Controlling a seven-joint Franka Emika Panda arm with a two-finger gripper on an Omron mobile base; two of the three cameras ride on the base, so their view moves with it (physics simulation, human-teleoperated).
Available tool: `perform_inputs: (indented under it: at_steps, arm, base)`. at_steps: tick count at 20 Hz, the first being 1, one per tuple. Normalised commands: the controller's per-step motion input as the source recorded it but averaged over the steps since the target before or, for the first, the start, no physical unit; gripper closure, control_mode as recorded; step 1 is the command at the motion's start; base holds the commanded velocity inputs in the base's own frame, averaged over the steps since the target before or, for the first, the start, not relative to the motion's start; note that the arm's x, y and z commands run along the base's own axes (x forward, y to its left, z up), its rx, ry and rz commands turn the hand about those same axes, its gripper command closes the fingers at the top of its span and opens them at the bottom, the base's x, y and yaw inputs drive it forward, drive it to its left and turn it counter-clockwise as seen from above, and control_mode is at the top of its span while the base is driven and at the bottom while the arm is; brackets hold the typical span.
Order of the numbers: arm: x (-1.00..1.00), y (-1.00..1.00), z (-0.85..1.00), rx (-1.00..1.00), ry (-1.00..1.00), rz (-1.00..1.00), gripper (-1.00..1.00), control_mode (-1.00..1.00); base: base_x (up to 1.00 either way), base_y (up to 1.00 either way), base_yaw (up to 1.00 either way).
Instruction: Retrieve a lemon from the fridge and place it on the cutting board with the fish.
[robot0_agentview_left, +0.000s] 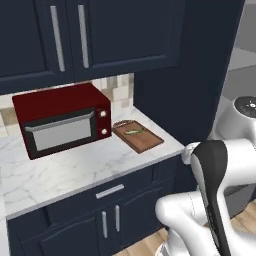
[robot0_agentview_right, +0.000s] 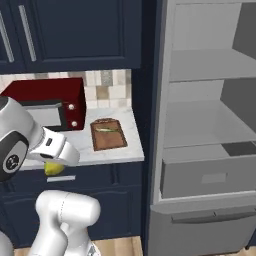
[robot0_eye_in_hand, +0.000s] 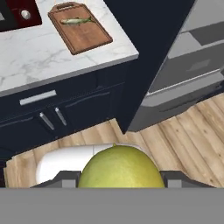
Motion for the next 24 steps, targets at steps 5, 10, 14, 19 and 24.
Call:
perform_inputs:
  at_steps: [5,10,14,19,24]
  arm:
    - [0.00,0.00,0.00,0.00,0.00,0.00,1.00,1.00]
    - [0.00,0.00,0.00,0.00,0.00,0.00,1.00,1.00]
    - [0.00,0.00,0.00,0.00,0.00,0.00,1.00,1.00]
    - [0.40,0.00,-0.35,0.01,-0.01,0.02,1.00,-1.00]
    - [0.87,-0.04,-0.63,0.06,0.01,0.07,1.00,-1.00]
  base:
    - [0.70,0.38,-0.02]
    - [0.83,0.05,0.00]
    - [0.50,0.00,0.02]
    - [0.06,0.00,0.00]
    - [0.00,0.00,0.00]
